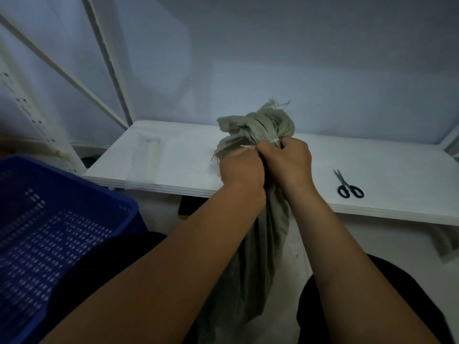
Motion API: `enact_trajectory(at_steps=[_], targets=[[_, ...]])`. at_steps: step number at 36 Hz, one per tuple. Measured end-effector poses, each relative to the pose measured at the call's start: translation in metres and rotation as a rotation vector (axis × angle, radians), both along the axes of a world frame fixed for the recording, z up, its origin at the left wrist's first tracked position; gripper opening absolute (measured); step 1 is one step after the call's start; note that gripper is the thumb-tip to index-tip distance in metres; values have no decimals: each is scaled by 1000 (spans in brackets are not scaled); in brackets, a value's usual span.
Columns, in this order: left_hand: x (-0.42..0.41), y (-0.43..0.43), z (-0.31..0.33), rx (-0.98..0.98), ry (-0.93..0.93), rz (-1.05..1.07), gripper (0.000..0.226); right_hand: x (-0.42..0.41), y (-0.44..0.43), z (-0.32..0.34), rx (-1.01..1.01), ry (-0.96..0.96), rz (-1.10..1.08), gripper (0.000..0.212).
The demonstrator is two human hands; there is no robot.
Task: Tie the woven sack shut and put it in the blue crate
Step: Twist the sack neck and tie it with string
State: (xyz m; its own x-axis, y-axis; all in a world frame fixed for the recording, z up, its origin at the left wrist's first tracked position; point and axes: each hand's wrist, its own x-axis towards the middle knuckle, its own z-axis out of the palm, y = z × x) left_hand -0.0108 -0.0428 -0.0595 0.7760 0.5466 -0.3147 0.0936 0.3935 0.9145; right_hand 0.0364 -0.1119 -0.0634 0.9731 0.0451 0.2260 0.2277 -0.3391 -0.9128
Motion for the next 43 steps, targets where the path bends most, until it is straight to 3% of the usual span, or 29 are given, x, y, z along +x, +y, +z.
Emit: enact_trajectory(at_steps=[5,7,12,16,21,33,39,43], targets=[[-9,-18,3,-143,-24,49,26,-8,-6,-3,12,1,17,43],[-9,-19,-3,-132,-42,73,16,-8,-10,-4,48,14,16,45],[-4,-6,-22,-5,-71,23,10,-5,-19,-11,42,42,42,45],[-8,12,-40,326,-178,77,18,1,-9,-12,-98,-6,114,34],[5,30,-38,350,-206,149,29,13,14,-15,-191,-69,148,34],[21,46,-34,545,-257,227,26,25,34,-19,-256,-26,140,51],[23,42,-32,474,-295,266,26,19,30,-16,-300,-19,169,50],[21,46,-28,231,-282,250,26,19,29,-22,-380,-81,182,48]])
